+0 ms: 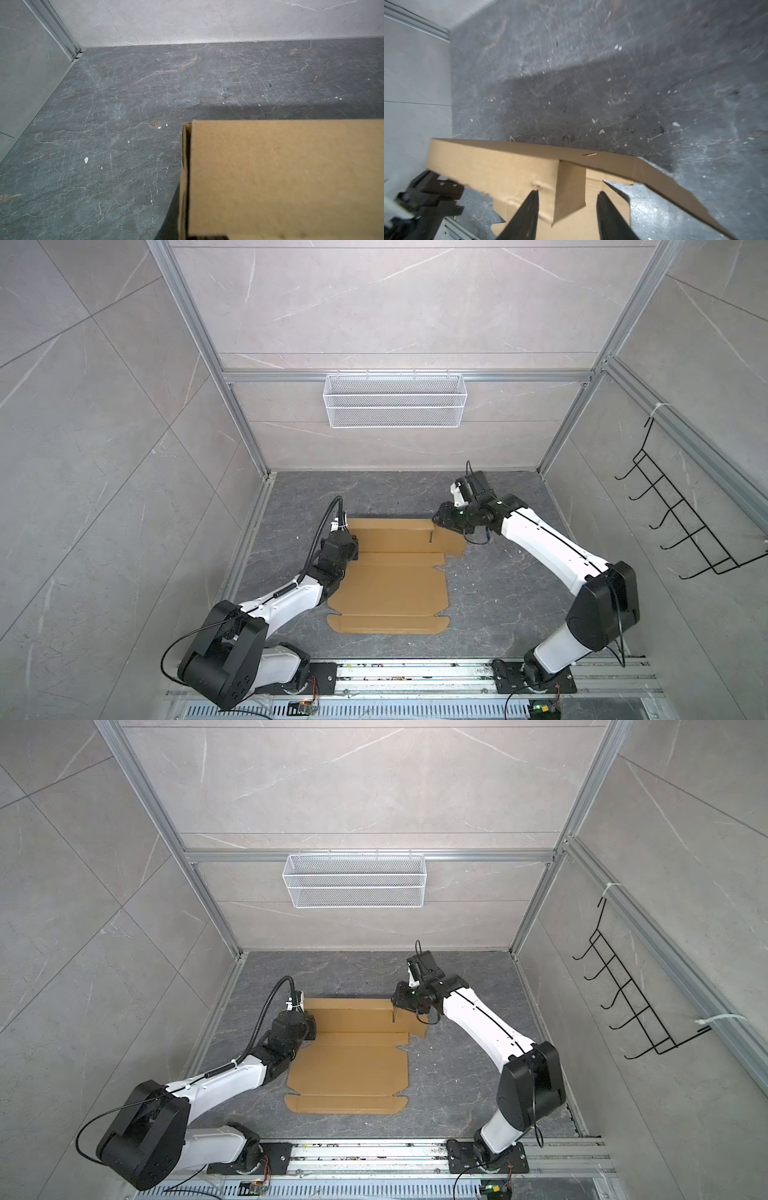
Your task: Fold the paper box
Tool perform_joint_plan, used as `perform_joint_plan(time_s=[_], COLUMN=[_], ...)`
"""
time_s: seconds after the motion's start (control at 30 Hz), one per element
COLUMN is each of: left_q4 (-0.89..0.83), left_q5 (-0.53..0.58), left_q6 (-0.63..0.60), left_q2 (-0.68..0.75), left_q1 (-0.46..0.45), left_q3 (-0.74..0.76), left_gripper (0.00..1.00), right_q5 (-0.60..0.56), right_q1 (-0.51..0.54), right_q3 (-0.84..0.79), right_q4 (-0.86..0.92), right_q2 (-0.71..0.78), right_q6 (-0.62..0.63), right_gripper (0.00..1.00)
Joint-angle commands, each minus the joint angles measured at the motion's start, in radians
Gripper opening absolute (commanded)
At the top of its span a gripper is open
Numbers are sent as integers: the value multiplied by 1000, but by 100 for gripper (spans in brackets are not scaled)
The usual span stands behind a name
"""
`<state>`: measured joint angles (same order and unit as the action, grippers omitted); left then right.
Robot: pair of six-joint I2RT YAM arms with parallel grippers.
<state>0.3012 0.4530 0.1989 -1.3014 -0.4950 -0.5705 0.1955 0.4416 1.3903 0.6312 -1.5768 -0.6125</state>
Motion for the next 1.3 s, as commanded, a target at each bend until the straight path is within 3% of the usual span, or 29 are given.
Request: perform_joint_plan(time_s=[0.0, 0.17, 0.33, 0.53, 0.7, 0.87, 1.27], left_q4=[-129, -185, -225, -267, -274, -227, -217], left_q5=[50, 45, 48, 48, 50, 59, 64], left_q6=[25, 38, 48, 59, 69, 72, 54], left_q2=[16, 32, 21, 22, 19, 20, -5], left_q1=[-3, -4, -8, -10, -13, -24, -23], left_q3=[-66, -96, -117, -144, -147, -113, -116], left_gripper=[9, 10, 10, 10, 10, 10, 10], right_q5=[43, 39, 17, 48, 9, -64, -222], right_q1=[-29, -71, -78, -69, -33, 34, 132], right_q3=[-64, -252, -509, -690, -770, -815, -788], right_q4=[-3, -53, -194, -403, -593, -748, -854], right_q2=[122, 263, 349, 302, 257, 190, 43], right_q6=[52, 26, -89, -202, -250, -283, -222], right_gripper=[48, 43, 36, 31, 31, 39, 44])
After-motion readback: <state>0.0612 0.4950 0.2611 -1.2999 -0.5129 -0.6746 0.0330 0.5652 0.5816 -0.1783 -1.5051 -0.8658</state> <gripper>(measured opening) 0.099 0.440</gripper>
